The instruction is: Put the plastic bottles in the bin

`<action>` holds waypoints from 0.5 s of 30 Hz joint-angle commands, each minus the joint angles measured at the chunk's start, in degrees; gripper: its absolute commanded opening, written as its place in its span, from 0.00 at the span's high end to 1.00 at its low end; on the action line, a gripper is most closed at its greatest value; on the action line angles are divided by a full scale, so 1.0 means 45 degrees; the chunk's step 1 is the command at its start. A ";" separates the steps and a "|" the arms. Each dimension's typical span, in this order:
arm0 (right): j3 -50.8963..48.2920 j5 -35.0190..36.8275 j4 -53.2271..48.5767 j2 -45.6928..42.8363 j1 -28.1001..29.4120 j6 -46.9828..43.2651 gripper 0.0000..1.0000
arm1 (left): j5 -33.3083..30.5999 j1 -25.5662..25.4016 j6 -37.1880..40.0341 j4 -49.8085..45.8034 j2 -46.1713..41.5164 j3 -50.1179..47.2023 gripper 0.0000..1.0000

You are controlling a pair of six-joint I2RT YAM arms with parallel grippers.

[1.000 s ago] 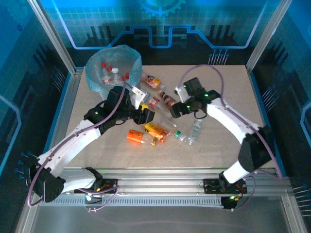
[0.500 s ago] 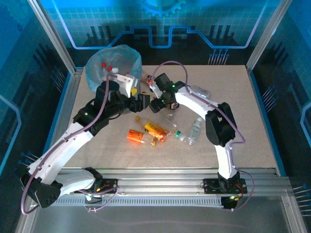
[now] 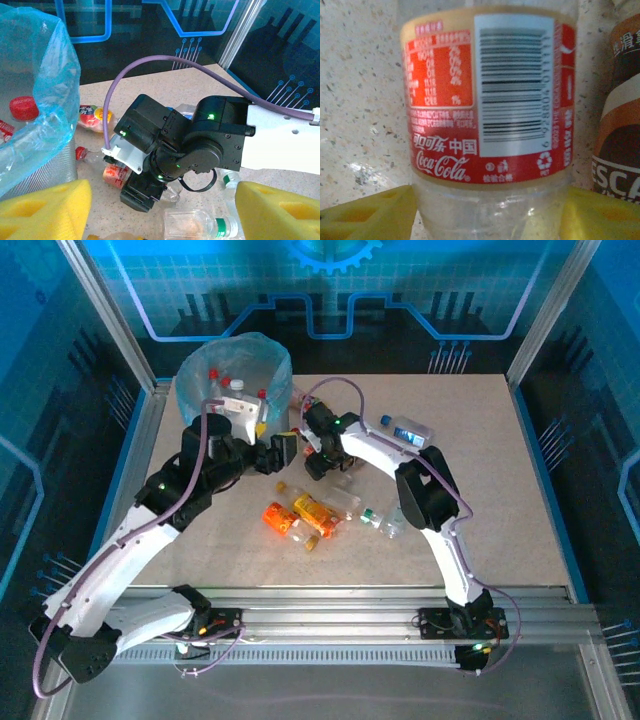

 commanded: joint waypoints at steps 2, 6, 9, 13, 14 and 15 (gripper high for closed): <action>0.0509 0.0577 -0.0399 0.0118 0.0279 -0.0032 0.39 | -0.0543 0.0131 0.0228 -0.0087 -0.0430 -0.0167 0.22; 0.0219 0.0843 -0.0274 -0.0778 0.0338 -0.0226 0.46 | -0.0744 0.0224 0.0414 -0.0220 -0.0450 0.0175 0.22; -0.0255 0.0865 -0.0222 -0.1841 0.0338 -0.0248 0.47 | -0.0897 0.0323 0.0325 -0.0248 -0.0440 0.0515 0.22; -0.1319 0.0642 -0.0106 -0.3496 0.0311 -0.0221 0.49 | -0.0981 0.0426 0.0045 -0.0280 -0.0379 0.0899 0.23; -0.1647 0.0623 -0.0095 -0.3931 0.0314 -0.0217 0.49 | -0.0985 0.0449 -0.0007 -0.0304 -0.0354 0.1008 0.23; -0.1949 0.0593 -0.0123 -0.4375 0.0309 -0.0178 0.49 | -0.0991 0.0467 -0.0096 -0.0352 -0.0318 0.1130 0.23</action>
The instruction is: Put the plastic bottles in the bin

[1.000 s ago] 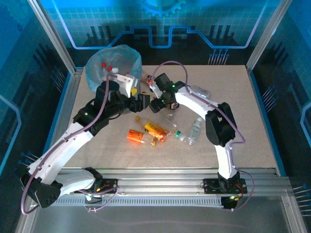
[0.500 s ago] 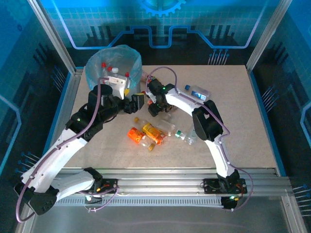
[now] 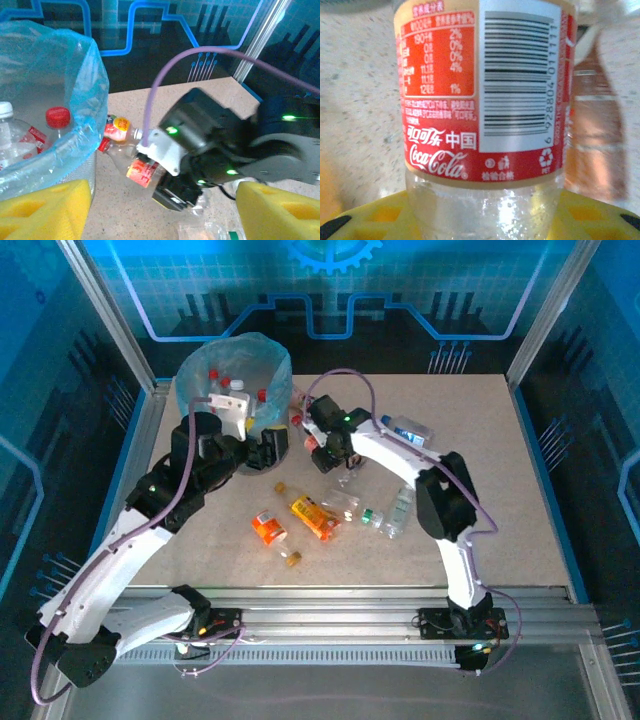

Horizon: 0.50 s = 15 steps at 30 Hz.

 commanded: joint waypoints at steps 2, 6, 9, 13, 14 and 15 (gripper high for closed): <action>-0.1121 0.0039 -0.0090 -0.2395 0.0127 0.0034 0.49 | -0.0270 0.0141 -0.0345 -0.0142 0.0002 0.0846 0.23; -0.2620 -0.0162 0.0122 -0.4480 -0.0058 0.0307 0.50 | 0.0122 0.0138 -0.0955 -0.0328 0.0459 0.1423 0.24; -0.3912 -0.0732 0.0500 -0.6420 -0.0356 0.0417 0.50 | 0.0683 0.0152 -0.1600 -0.0743 0.1104 0.2087 0.24; -0.5989 -0.2353 0.1676 -0.9462 -0.0857 0.0223 0.51 | 0.2021 0.0143 -0.2528 -0.0764 0.2024 0.2792 0.24; -0.6558 -0.2816 0.2051 -1.0333 -0.1020 0.0222 0.51 | 0.2576 0.0142 -0.2736 -0.0655 0.2272 0.2984 0.24; -0.7095 -0.3309 0.2441 -1.1161 -0.1216 0.0239 0.51 | 0.3228 0.0143 -0.2977 -0.0536 0.2550 0.3189 0.24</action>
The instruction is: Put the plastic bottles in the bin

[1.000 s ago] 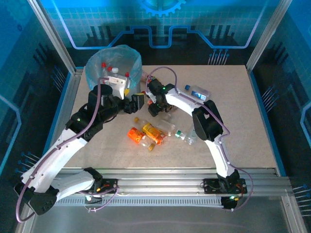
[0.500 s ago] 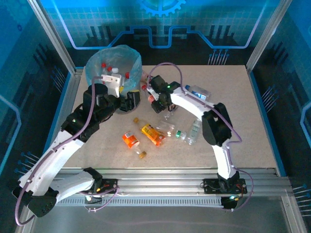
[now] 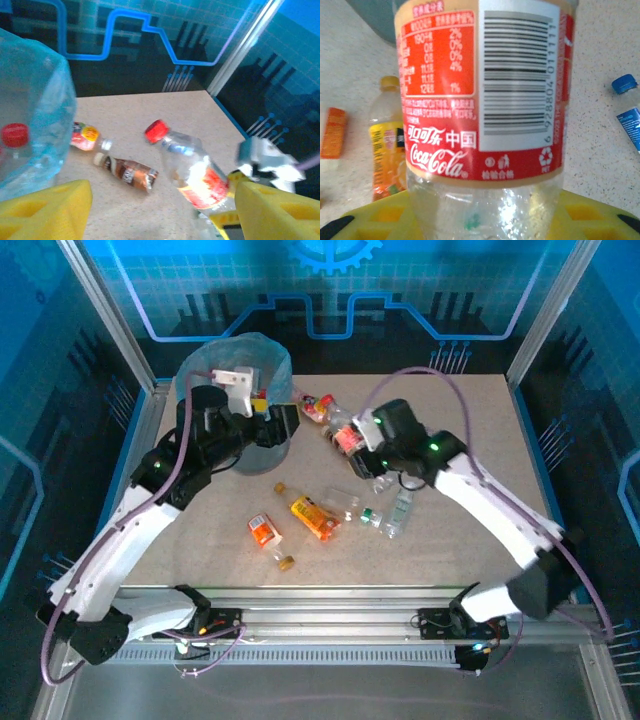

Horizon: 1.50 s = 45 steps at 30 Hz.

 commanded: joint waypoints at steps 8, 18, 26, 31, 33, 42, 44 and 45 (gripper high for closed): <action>-0.2372 -0.5145 0.1195 -0.5672 -0.1433 -0.0950 0.51 | 0.6320 -0.0703 -0.2638 0.1955 0.2642 0.2372 0.32; -0.1623 -0.5712 0.0868 -0.5973 -0.1452 -0.0918 0.51 | 0.7369 -0.1121 -0.3258 0.3761 0.3578 0.2770 0.35; -0.1362 -0.3849 0.0216 -0.5520 -0.2036 0.0230 0.54 | 0.6909 -0.1121 -0.3202 0.4858 0.2956 0.1908 0.25; -0.1470 -0.5330 0.0370 -0.5131 -0.2157 0.0362 0.54 | 0.7200 -0.1131 -0.3409 0.5752 0.2764 0.1275 0.25; -0.1541 -0.5777 0.0583 -0.5040 -0.2135 0.0364 0.55 | 0.7176 -0.1130 -0.3412 0.5649 0.2922 0.1376 0.27; -0.1924 -0.6452 0.0798 -0.4776 -0.2078 0.0122 0.54 | 0.6737 -0.0921 -0.3662 0.5605 0.3572 0.1198 0.40; -0.1919 -0.6482 0.0585 -0.4703 -0.2043 -0.0003 0.54 | 0.6966 -0.0906 -0.3839 0.5820 0.3682 0.1197 0.40; -0.1906 -0.6442 0.0472 -0.4621 -0.2048 -0.0076 0.54 | 0.7071 -0.0932 -0.3885 0.5899 0.3725 0.1214 0.40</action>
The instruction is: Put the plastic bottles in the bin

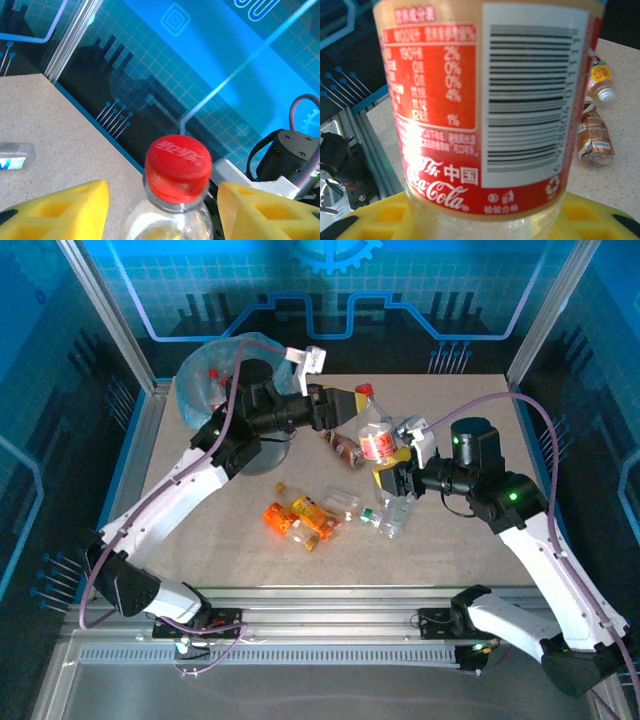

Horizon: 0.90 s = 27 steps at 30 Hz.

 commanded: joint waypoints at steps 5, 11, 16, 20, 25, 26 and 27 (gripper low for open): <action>0.0019 -0.0548 -0.0492 0.0427 0.0059 -0.0450 0.54 | 0.0341 0.0053 -0.0267 0.0522 0.0324 -0.0041 0.44; -0.0042 -0.0652 -0.0179 0.0678 0.0120 -0.0533 0.54 | -0.0078 0.0057 0.0232 -0.0179 0.0458 0.0253 0.54; 0.0095 -0.0889 -0.0208 0.0955 0.0298 -0.0710 0.54 | -0.0112 0.0051 0.0566 -0.0797 0.0645 0.0559 0.59; 0.0272 -0.0834 -0.0374 0.1142 0.0558 -0.0842 0.54 | -0.0274 0.0074 0.0718 -0.1024 0.0710 0.0584 0.65; 0.0312 -0.0069 -0.0320 0.1147 0.0639 -0.0677 0.50 | -0.0991 0.0081 0.0972 -0.1679 0.0690 0.0856 0.97; 0.0330 0.0111 -0.0321 0.1143 0.0665 -0.0643 0.47 | -0.1195 0.0083 0.1073 -0.1893 0.0669 0.0955 0.98; 0.0349 0.0330 -0.0296 0.1139 0.0684 -0.0588 0.40 | -0.1438 0.0085 0.1162 -0.2084 0.0624 0.1070 1.00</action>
